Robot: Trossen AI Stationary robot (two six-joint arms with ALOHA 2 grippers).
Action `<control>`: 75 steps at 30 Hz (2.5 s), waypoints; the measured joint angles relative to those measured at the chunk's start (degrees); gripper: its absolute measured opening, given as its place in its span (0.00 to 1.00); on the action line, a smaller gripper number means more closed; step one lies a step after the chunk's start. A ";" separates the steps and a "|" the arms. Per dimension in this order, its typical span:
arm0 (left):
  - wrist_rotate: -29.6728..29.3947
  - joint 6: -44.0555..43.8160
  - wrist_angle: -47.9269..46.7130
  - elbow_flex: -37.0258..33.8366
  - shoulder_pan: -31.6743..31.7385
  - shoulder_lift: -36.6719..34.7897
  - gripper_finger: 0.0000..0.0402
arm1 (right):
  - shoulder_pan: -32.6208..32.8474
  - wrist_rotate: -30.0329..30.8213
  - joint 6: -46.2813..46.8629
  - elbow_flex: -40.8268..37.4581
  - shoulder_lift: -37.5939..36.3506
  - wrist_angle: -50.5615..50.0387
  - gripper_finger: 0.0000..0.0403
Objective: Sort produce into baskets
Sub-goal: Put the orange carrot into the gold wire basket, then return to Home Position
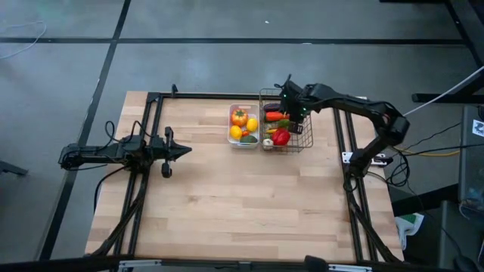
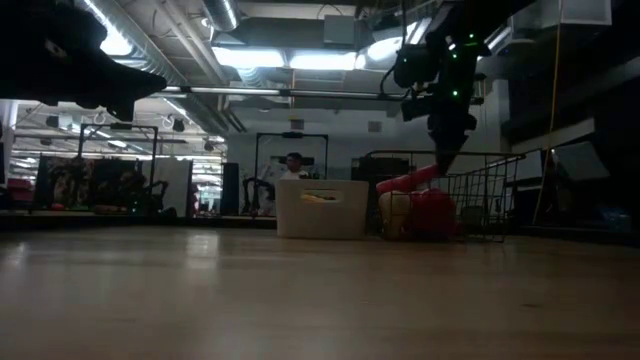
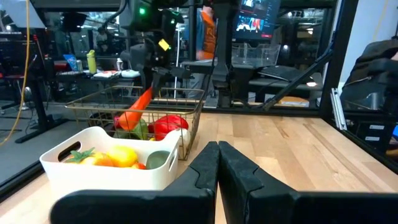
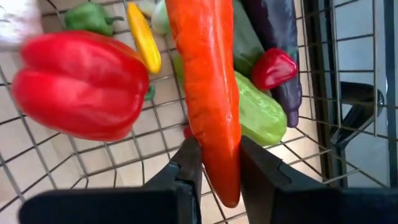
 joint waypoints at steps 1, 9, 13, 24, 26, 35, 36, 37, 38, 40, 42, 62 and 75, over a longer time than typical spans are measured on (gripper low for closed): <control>0.00 0.00 -0.01 0.00 0.00 0.00 0.01 | -0.07 0.05 0.00 0.00 0.26 -0.06 0.18; 0.00 0.00 0.01 0.00 0.00 0.00 0.01 | -0.07 0.56 0.00 0.00 0.49 -0.03 0.18; 0.00 -0.02 -0.01 -0.02 0.00 0.00 0.01 | -0.07 0.57 0.00 0.00 0.49 -0.05 0.18; 0.00 -0.02 0.00 -0.02 0.00 0.00 0.01 | -0.07 0.54 0.00 0.00 0.49 -0.37 0.37; 0.00 -0.02 0.01 -0.02 0.00 0.00 0.01 | -0.07 0.54 0.00 0.00 0.49 -0.40 0.41; 0.00 -0.02 0.01 -0.02 0.00 0.00 0.01 | -0.07 0.53 0.13 0.02 0.49 -0.44 0.47; 0.00 -0.02 0.01 -0.02 0.00 0.00 0.01 | -0.07 0.53 0.47 0.02 0.49 -0.61 0.47; 0.00 -0.02 0.01 -0.02 0.00 0.00 0.01 | -0.07 0.52 1.00 0.02 0.44 -0.85 0.47; 0.00 -0.02 0.01 -0.02 0.00 0.00 0.01 | -0.07 0.52 1.30 0.02 0.24 -1.06 0.46; 0.00 -0.02 0.01 -0.04 0.00 0.00 0.01 | -0.07 0.50 1.33 0.02 -0.53 -1.23 0.46; 0.00 -0.02 0.01 -0.07 0.00 0.00 0.01 | -0.07 0.08 1.33 0.02 -1.90 -1.33 0.46; -0.02 -0.02 0.01 -0.07 0.00 0.00 0.01 | -0.07 -7.28 1.46 0.07 -25.45 -19.26 0.46; -0.02 -0.03 0.01 -0.07 0.00 -0.01 0.01 | -0.02 -24.56 3.63 -13.09 -45.96 0.10 0.35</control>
